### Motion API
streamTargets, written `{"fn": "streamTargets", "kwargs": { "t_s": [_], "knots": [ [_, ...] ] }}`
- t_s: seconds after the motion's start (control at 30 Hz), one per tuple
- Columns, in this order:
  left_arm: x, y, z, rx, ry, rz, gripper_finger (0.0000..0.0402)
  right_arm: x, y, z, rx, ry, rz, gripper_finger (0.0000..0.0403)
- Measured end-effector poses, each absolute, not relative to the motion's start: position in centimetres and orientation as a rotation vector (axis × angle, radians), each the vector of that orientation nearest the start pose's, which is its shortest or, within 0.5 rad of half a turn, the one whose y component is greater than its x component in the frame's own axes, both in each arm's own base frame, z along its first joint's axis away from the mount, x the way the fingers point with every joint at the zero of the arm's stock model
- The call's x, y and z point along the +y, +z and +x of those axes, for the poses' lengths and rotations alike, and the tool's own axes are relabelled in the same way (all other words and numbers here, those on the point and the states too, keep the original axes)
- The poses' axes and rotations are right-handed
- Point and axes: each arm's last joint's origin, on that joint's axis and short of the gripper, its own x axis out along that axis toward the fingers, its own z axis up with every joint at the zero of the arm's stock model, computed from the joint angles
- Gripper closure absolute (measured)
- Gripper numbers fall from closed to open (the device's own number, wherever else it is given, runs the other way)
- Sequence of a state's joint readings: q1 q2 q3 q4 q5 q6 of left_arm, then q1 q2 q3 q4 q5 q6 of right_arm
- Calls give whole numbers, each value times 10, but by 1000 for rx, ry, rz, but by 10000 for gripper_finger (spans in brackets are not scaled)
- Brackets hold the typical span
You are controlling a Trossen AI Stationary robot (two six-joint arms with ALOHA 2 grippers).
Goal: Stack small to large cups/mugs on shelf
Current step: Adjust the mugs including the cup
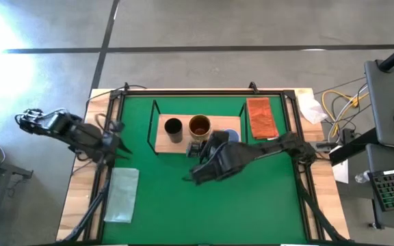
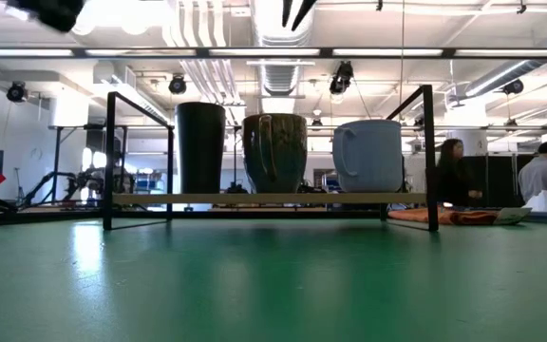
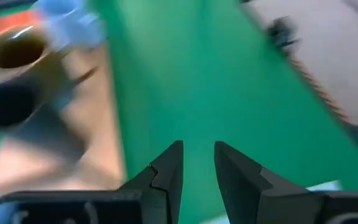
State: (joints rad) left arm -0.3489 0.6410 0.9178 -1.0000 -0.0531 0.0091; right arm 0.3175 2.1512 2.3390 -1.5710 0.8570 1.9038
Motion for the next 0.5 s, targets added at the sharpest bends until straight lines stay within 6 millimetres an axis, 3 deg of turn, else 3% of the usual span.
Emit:
{"fn": "streamTargets", "kwargs": {
  "t_s": [0.13, 0.3, 0.43, 0.5],
  "knots": [
    [-43, 346, 118, 599, -370, 149, 324, 101, 362, 386, 331, -1184, 849, 377],
    [-50, 384, 144, 469, -394, 173, 324, 107, 375, 375, 350, -1133, 822, 380],
    [-47, 409, 185, 433, -343, 212, 324, 114, 387, 361, 362, -1081, 793, 380],
    [-40, 409, 212, 482, -358, 203, 324, 119, 389, 355, 381, -1057, 767, 380]
  ]
}}
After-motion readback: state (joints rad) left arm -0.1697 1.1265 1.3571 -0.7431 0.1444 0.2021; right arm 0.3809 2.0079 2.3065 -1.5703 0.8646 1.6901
